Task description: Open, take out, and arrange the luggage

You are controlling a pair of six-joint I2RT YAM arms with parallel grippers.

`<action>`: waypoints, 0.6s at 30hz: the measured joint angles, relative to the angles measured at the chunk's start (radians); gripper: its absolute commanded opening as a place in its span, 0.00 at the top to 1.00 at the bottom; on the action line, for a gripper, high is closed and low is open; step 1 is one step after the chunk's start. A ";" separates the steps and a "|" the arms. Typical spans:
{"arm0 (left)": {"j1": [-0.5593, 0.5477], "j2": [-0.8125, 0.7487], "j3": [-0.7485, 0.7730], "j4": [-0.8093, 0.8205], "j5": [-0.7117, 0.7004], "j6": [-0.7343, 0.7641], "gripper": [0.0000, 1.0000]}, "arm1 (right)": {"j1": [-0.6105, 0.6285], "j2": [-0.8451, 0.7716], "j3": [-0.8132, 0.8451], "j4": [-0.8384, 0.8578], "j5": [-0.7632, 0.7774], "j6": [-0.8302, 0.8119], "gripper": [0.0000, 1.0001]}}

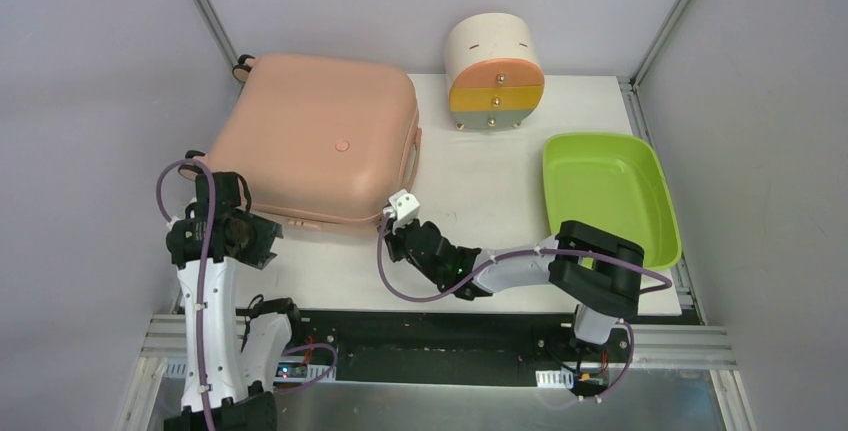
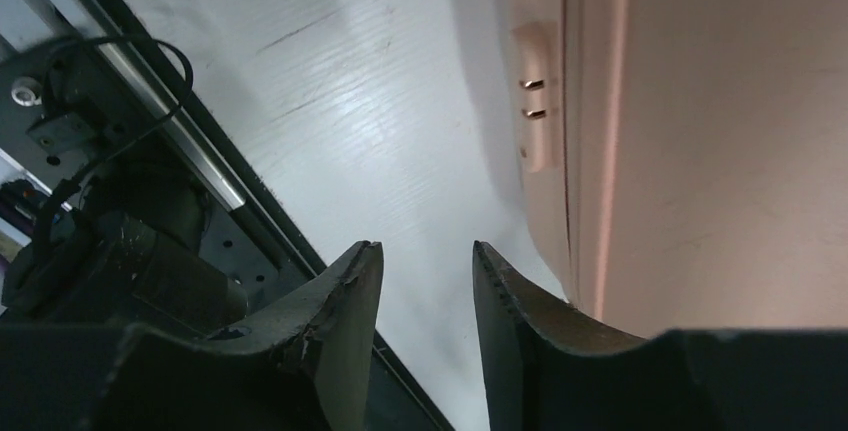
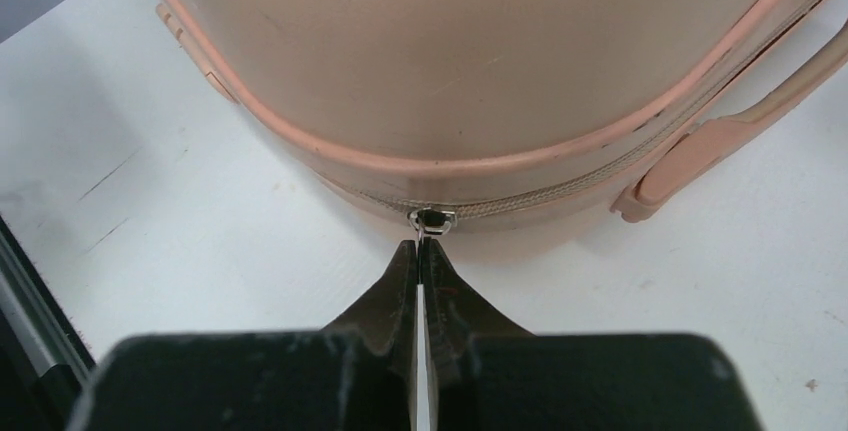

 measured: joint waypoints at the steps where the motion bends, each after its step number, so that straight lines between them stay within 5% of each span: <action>1: 0.000 0.000 -0.020 0.001 0.008 -0.011 0.62 | 0.009 0.001 0.003 -0.001 0.005 0.000 1.00; 18: 0.000 0.216 -0.080 0.132 0.077 -0.119 0.57 | 0.036 0.005 0.013 -0.005 0.019 -0.031 1.00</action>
